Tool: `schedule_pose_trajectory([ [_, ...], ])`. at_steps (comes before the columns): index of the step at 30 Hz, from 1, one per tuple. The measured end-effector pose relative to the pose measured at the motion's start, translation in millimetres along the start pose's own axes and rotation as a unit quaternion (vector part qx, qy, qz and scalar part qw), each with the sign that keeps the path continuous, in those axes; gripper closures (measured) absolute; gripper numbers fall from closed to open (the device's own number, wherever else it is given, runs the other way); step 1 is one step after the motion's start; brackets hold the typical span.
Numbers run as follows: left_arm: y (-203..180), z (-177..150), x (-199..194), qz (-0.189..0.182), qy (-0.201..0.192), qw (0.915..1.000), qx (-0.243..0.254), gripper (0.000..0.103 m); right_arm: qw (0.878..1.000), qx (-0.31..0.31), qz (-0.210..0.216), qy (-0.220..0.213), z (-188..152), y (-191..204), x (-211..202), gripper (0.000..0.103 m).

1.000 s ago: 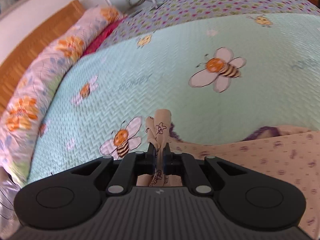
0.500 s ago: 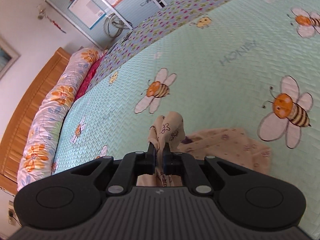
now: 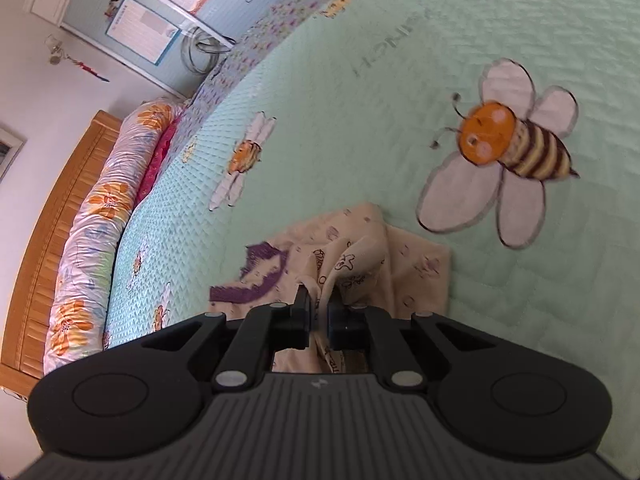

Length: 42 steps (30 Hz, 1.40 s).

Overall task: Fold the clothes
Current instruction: 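Lift the gripped nightgown edge with both grippers, then open both grippers and lay the folded nightgown on the quilt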

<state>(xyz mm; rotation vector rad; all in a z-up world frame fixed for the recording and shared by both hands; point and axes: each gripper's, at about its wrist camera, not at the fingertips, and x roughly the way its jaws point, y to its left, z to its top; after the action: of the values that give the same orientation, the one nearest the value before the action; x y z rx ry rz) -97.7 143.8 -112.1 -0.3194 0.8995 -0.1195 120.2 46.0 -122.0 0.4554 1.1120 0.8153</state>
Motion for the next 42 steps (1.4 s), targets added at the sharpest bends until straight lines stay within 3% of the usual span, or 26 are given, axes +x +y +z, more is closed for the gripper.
schedule_pose_trajectory([
  [3, -2, -1, 3, 0.001, 0.006, 1.0000, 0.007, 0.093, 1.000, -0.009, -0.003, 0.000, 2, 0, 0, 0.096],
  [7, -4, -3, 8, 0.000, 0.014, 0.9998, 0.016, 0.093, 0.999, 0.018, -0.033, 0.011, -14, -32, 3, 0.095],
  [15, -4, -3, 18, 0.004, 0.029, 0.9991, 0.030, 0.087, 0.999, 0.024, -0.022, -0.034, -8, -34, -15, 0.096],
  [18, -6, -6, 16, -0.007, 0.029, 0.9991, 0.031, 0.074, 0.998, 0.033, -0.048, -0.024, -11, -40, -14, 0.087],
  [20, -10, -8, 11, -0.017, 0.023, 0.9990, 0.036, 0.053, 0.997, 0.040, -0.061, -0.039, -19, -45, -23, 0.082],
  [22, -15, -11, 6, -0.025, 0.022, 0.9984, 0.046, 0.044, 0.996, 0.038, -0.060, -0.059, -28, -44, -40, 0.081],
  [24, -18, -14, 1, -0.034, 0.022, 0.9976, 0.055, 0.044, 0.995, 0.031, -0.049, -0.077, -40, -40, -61, 0.081],
  [28, -13, -22, -14, -0.057, 0.015, 0.9973, 0.045, 0.043, 0.997, -0.032, -0.023, -0.066, -75, -11, -91, 0.076],
  [29, -11, -23, -19, -0.060, 0.010, 0.9973, 0.040, 0.043, 0.997, -0.053, -0.016, -0.056, -85, -2, -94, 0.071],
  [33, 4, -28, -38, -0.053, -0.010, 0.9983, 0.024, 0.043, 0.991, -0.132, 0.008, 0.006, -127, 32, -90, 0.070],
  [35, 14, -31, -48, -0.043, -0.018, 0.9988, 0.012, 0.043, 0.986, -0.163, -0.008, 0.031, -144, 42, -84, 0.070],
  [37, 22, -33, -54, -0.036, -0.024, 0.9991, 0.002, 0.043, 0.981, -0.179, -0.058, 0.050, -160, 39, -84, 0.070],
  [40, 34, -37, -62, -0.027, -0.033, 0.9990, -0.014, 0.043, 0.971, -0.199, -0.126, 0.044, -179, 18, -99, 0.067],
  [42, 41, -39, -67, -0.021, -0.039, 0.9987, -0.024, 0.043, 0.970, -0.199, -0.141, 0.020, -186, 14, -115, 0.067],
])
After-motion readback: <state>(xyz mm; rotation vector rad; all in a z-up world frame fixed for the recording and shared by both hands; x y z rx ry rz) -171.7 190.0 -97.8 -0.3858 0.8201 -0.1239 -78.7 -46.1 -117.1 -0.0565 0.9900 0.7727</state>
